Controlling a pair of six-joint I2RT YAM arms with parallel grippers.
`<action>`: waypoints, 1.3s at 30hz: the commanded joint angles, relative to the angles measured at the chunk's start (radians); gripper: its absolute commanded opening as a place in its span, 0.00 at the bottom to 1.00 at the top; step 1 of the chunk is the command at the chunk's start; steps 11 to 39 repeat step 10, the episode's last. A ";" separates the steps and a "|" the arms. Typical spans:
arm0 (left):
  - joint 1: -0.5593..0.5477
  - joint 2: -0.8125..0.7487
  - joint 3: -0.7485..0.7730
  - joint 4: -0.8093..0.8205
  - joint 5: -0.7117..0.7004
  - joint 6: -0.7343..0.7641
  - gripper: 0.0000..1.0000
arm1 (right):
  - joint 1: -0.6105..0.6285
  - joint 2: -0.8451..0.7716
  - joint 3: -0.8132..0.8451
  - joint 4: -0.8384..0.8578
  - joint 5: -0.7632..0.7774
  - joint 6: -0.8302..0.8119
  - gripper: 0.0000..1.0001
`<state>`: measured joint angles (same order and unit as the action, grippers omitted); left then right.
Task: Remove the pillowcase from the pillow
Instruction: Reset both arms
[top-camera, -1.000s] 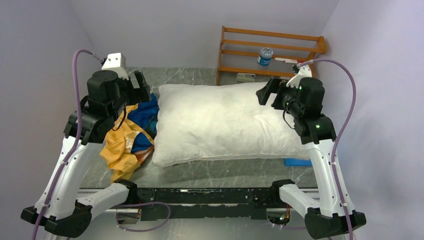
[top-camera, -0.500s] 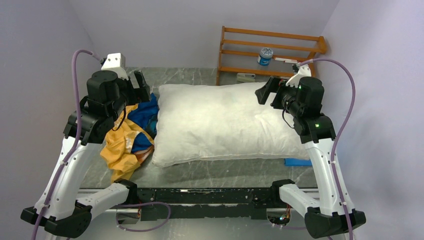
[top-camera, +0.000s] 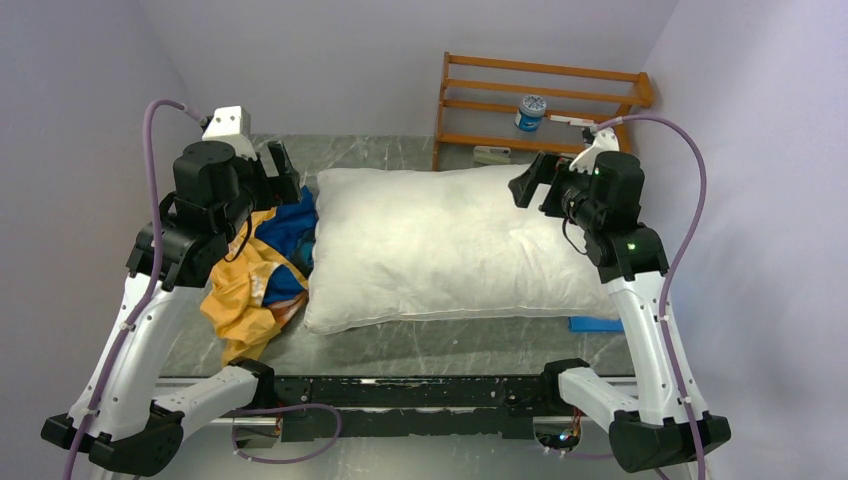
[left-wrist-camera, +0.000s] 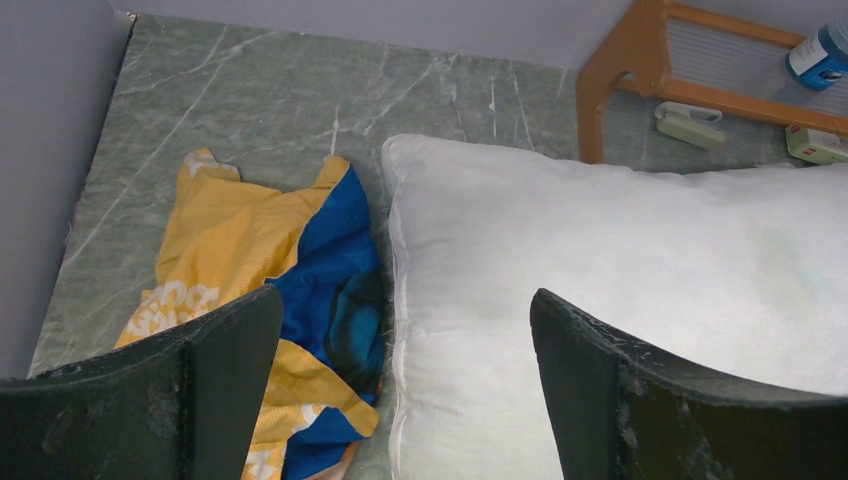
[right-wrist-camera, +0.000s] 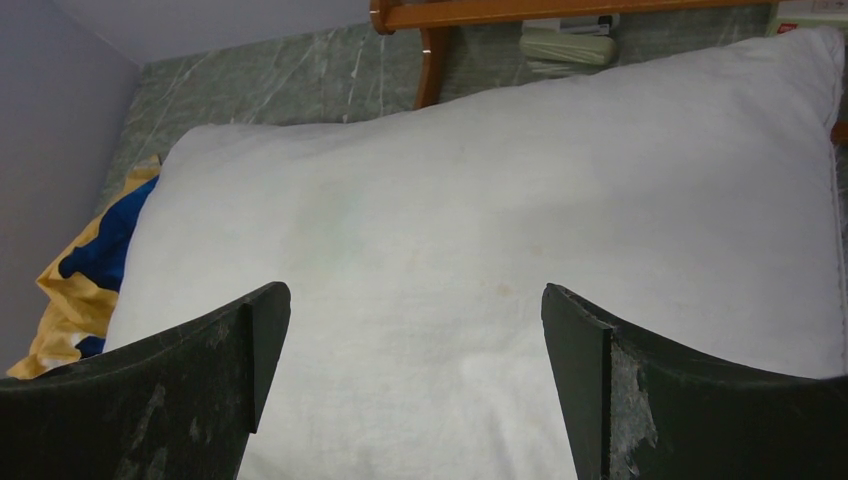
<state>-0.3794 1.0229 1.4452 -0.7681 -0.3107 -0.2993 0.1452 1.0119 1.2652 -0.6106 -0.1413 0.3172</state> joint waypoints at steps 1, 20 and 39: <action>0.000 -0.011 -0.006 0.006 -0.002 0.001 0.97 | -0.002 0.001 0.009 0.001 0.036 0.019 1.00; 0.000 -0.012 -0.007 0.007 -0.008 0.001 0.97 | -0.002 -0.007 0.036 0.002 0.023 -0.006 1.00; 0.000 -0.012 -0.007 0.007 -0.008 0.001 0.97 | -0.002 -0.007 0.036 0.002 0.023 -0.006 1.00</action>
